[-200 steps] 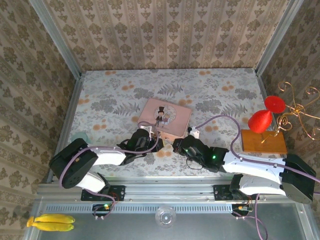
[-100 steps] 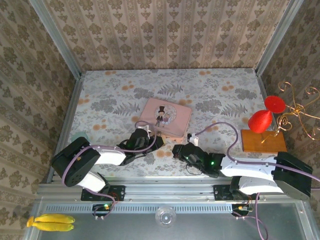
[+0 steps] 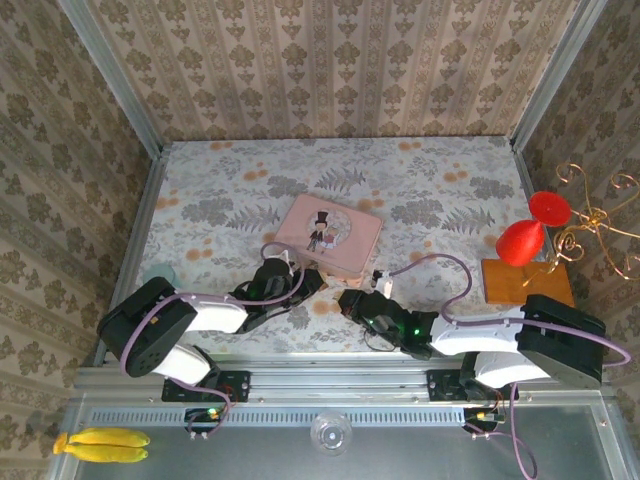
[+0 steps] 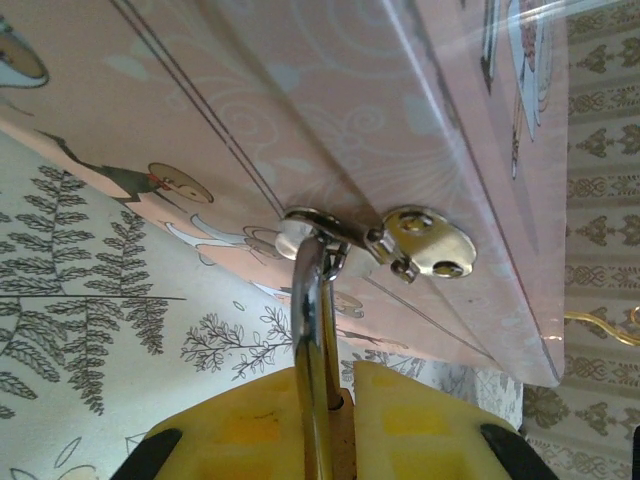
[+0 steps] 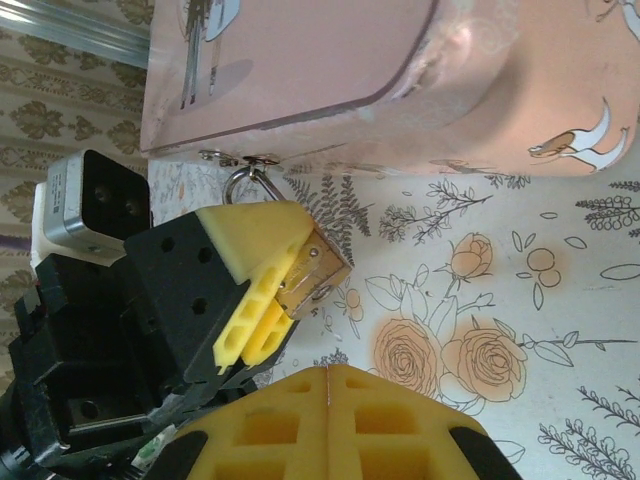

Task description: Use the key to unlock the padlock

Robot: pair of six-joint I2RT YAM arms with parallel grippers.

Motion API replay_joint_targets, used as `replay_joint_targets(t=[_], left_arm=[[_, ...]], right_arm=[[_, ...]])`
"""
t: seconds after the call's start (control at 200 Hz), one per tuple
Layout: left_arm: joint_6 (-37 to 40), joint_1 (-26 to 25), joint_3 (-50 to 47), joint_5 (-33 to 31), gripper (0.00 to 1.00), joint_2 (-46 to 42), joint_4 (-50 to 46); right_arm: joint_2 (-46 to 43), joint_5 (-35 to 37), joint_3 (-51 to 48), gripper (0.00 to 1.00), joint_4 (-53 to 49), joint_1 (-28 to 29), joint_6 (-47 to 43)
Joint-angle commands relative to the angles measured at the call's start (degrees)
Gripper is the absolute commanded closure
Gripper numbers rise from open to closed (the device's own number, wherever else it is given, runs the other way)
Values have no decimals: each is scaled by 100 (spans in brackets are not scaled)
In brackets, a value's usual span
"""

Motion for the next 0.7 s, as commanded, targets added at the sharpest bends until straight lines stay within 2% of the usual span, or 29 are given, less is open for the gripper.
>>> replay_joint_targets(t=[0.0,0.4,0.58,0.695], left_arm=[[-151,49,76,-86,100,-184,581],[-392,45,-3,-91,100,-239,672],[-499,49,-78,-121,100,-154,866],[-642,59,-64,-15,100,49,1156]], right_arm=[[168,331,-128,100,309,29,483],[735,268,94,100,688,63,1100],[267,450,90,100,74,63,1071],[140,505,50,100,97,68,1061]])
